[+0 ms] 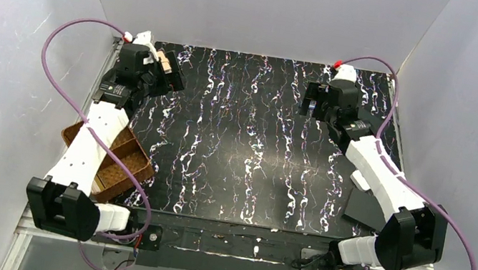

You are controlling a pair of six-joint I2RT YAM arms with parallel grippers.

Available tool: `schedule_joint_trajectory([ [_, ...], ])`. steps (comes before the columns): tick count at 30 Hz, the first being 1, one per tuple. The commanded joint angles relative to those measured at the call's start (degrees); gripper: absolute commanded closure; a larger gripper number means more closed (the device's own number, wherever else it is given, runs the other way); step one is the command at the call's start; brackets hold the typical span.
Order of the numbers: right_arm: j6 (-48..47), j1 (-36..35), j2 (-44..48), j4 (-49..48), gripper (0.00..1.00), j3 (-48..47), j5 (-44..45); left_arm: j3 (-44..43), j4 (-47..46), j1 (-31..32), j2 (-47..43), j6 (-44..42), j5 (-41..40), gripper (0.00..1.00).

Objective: Put the credit cards into the card holder
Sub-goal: Move the card holder to the center of the board.

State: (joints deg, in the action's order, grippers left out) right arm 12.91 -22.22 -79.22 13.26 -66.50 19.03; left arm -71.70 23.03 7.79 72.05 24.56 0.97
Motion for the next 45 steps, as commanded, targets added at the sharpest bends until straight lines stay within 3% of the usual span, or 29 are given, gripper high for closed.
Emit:
schedule_joint_trajectory([
  [1, 2.85, -0.37, 2.81, -3.51, 0.0, 2.39, -5.09, 0.11, 2.39, -3.8, 3.66, 4.46, 5.59, 0.01],
  [9, 4.23, -0.36, 3.49, -4.95, 0.0, 4.64, -18.08, 0.94, -6.32, -13.41, 13.79, 14.22, 19.84, 0.01],
  [16, 4.61, -0.27, 2.63, -2.22, 0.0, 3.56, -21.02, -8.3, -5.98, -17.09, 26.53, 14.43, 18.61, 0.01],
  [24, 6.25, -0.27, 3.59, -4.24, 0.0, 4.31, -24.08, -26.84, 1.14, -17.34, 43.66, 8.89, 6.84, 0.01],
  [29, 5.83, -0.19, 4.04, -3.16, 0.0, 3.85, -23.57, -40.52, 9.11, -15.94, 53.51, 8.27, -7.29, 0.01],
  [32, 5.86, -0.14, 4.41, -3.31, 0.0, 4.42, -23.62, -44.4, 8.89, -14.67, 57.32, 8.46, -12.17, 0.01],
  [35, 6.17, -0.09, 4.36, -3.75, 0.0, 4.95, -23.98, -41.59, 4.44, -14.55, 58.56, 12.12, -12.92, 0.01],
  [40, 6.12, -0.05, 3.81, -2.84, 0.0, 4.16, -24.11, -29.76, -12.81, -14.21, 55.74, 17.05, -14.69, 0.05],
  [45, 6.1, -0.06, 3.96, -2.28, 0.0, 3.84, -24.97, -28.51, -17.07, -13.96, 56.84, 17.49, -18.82, 0.12],
])
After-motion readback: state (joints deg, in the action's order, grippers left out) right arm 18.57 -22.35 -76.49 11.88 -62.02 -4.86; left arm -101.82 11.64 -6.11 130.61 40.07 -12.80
